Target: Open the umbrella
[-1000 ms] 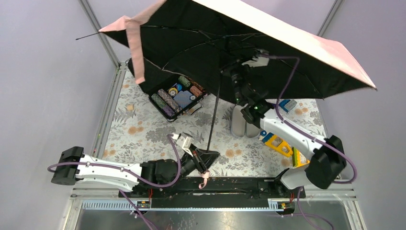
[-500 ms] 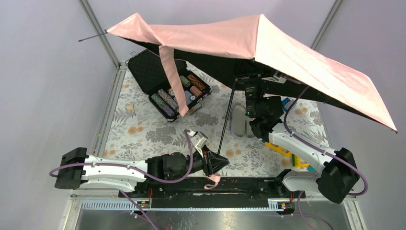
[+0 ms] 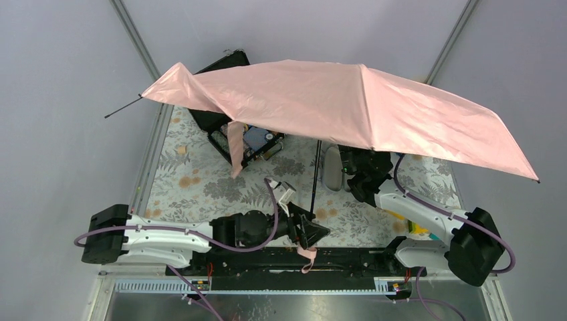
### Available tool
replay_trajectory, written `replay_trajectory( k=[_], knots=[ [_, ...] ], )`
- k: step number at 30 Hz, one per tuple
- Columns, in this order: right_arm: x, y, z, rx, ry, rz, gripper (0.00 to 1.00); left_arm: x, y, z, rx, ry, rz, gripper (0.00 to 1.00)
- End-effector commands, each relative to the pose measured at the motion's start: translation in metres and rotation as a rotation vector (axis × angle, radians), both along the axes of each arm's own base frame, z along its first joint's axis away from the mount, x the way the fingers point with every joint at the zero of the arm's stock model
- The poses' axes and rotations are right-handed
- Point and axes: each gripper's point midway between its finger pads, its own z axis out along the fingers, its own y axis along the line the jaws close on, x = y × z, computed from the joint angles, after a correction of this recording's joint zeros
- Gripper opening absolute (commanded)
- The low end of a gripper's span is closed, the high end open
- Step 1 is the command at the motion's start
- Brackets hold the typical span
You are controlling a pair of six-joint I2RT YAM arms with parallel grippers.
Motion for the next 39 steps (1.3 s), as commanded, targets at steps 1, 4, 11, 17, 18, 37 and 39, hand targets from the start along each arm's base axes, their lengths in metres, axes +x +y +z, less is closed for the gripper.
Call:
replay_trajectory(
  k=[1, 4, 11, 17, 18, 37, 39],
  knots=[
    [-0.031, -0.018, 0.054, 0.16, -0.142, 0.046, 0.0, 0.01, -0.009, 0.008, -0.013, 0.035, 0.058, 0.82],
    [-0.031, -0.017, 0.054, 0.168, -0.143, 0.051, 0.0, 0.007, -0.015, 0.002, -0.002, 0.051, 0.042, 0.79],
    [-0.033, -0.02, 0.057, 0.199, -0.149, 0.052, 0.0, 0.0, -0.027, -0.003, -0.021, 0.054, -0.007, 0.61],
    [-0.035, -0.028, 0.06, 0.231, -0.16, 0.033, 0.0, 0.001, -0.02, -0.005, -0.055, 0.051, 0.015, 0.53],
    [-0.036, -0.029, 0.061, 0.233, -0.161, 0.032, 0.0, 0.001, -0.019, -0.004, -0.067, 0.05, 0.018, 0.53],
    [-0.042, -0.047, 0.065, 0.293, -0.171, -0.001, 0.0, -0.014, -0.015, -0.017, -0.061, 0.022, 0.025, 0.32],
    [-0.043, -0.048, 0.066, 0.295, -0.172, -0.002, 0.0, -0.015, -0.015, -0.019, -0.058, 0.024, 0.026, 0.33]
  ],
)
